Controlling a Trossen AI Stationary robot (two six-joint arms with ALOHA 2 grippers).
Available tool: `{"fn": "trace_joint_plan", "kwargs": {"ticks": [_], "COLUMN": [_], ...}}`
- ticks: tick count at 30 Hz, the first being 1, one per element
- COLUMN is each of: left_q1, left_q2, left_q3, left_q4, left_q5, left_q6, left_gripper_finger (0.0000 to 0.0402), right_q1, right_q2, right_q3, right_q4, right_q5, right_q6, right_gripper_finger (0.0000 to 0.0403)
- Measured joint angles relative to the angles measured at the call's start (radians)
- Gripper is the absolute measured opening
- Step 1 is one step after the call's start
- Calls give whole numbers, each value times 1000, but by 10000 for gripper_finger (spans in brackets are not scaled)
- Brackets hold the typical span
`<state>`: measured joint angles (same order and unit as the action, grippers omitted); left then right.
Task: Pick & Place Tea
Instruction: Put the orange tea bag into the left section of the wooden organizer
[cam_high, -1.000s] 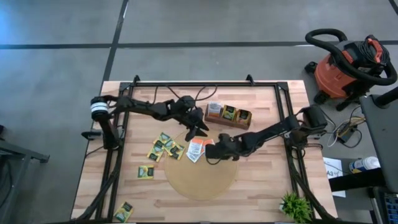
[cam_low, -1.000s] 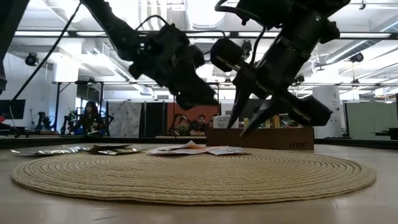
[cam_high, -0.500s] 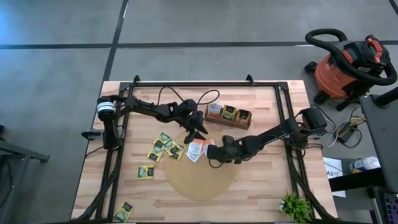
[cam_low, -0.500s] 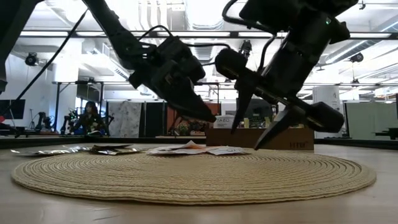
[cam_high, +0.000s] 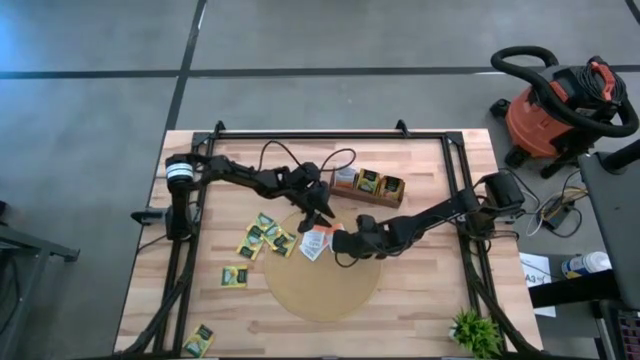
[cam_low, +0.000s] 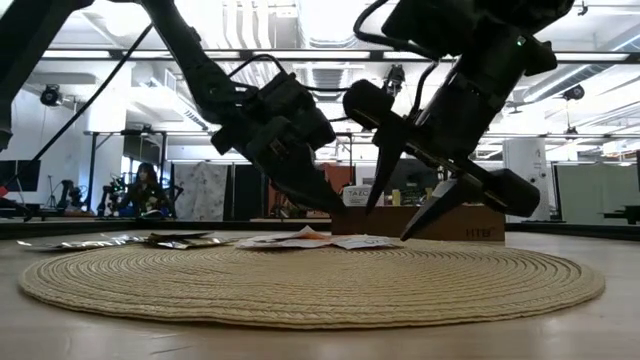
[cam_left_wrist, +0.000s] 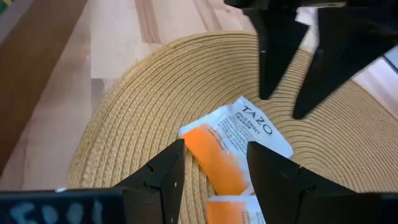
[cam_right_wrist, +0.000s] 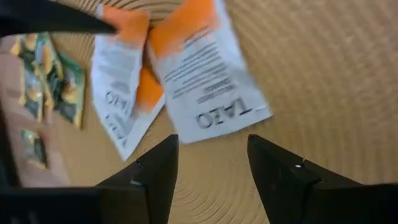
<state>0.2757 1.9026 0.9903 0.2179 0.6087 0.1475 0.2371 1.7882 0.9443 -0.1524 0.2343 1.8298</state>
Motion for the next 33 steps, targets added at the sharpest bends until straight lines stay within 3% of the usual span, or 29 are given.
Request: {"fn": "trace_joint_plan", "kwargs": {"ticks": [7,14,22,33], "left_q1": [-17,-31,-33,-37], "left_q2": [46,45,36,-10], "left_q3": [18,20,22,19], "left_q4": [-6,-51,-168,-201], "left_q5": [4,5,7,4], "left_q6": [-107,-134,-141,-152], "left_gripper_finger": [167,167,167,167], "right_q1": [0,-5,-19,-50], "right_q2": [30,97,95,96], "right_q3": [0,4,2,1], "right_q4": [24,175,162,159], "right_q5": [1,-17,18,83], "right_q6": [-29,-21,-5,-21], "right_gripper_finger": [189,189,189,189]}}
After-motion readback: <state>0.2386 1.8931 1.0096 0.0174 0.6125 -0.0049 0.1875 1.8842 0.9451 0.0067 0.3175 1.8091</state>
